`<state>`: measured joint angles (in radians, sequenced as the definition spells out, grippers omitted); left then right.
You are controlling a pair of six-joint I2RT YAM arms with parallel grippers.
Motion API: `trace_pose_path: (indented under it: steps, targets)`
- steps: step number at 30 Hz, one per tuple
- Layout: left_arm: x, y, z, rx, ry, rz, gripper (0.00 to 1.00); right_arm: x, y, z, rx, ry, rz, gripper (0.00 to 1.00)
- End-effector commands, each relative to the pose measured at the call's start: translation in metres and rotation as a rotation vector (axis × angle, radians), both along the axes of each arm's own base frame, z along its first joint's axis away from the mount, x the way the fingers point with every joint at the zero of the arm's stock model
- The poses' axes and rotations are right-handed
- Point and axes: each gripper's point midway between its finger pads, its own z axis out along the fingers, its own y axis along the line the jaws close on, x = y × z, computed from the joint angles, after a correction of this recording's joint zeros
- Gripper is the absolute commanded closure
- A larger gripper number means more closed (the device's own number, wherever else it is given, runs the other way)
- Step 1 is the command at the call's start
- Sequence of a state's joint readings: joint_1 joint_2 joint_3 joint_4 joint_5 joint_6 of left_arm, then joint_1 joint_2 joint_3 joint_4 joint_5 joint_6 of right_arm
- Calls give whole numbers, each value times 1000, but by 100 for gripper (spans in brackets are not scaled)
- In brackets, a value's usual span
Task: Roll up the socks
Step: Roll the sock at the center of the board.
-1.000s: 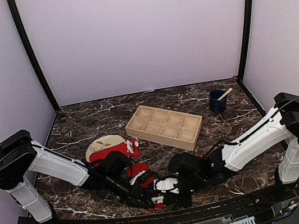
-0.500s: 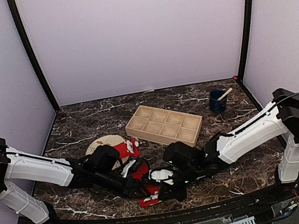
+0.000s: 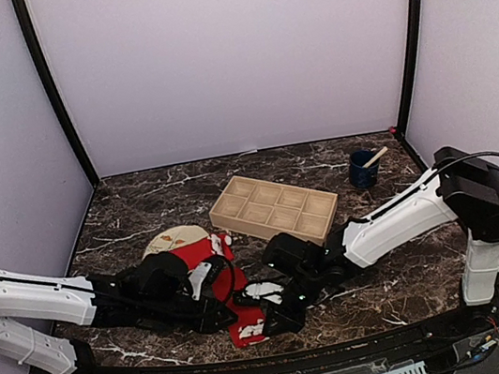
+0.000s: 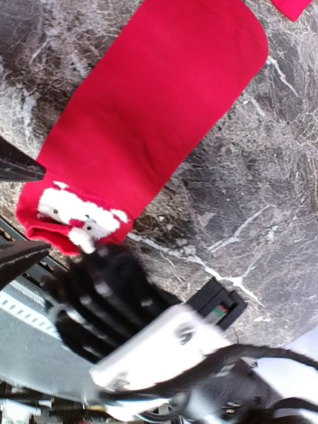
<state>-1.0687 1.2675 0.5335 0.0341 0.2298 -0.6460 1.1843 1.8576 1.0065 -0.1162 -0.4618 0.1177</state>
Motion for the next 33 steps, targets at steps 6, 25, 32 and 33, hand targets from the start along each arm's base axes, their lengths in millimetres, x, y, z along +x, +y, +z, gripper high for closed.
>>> trace_pose_path:
  steps: [6, 25, 32, 33]
  targets:
    - [-7, 14, -11, 122, -162, 0, 74, 10, 8, 9, 9, 108, -34, 100]
    - [-57, -16, -6, 259, -568, -298, 82, 27, 18, 13, -41, 267, -80, 100]
    - [-53, -20, -27, 489, -719, -320, 81, 28, 19, 14, -63, 278, -84, 100]
    - [-51, -19, -26, 505, -741, -311, 80, 28, 19, 14, -65, 280, -86, 100]
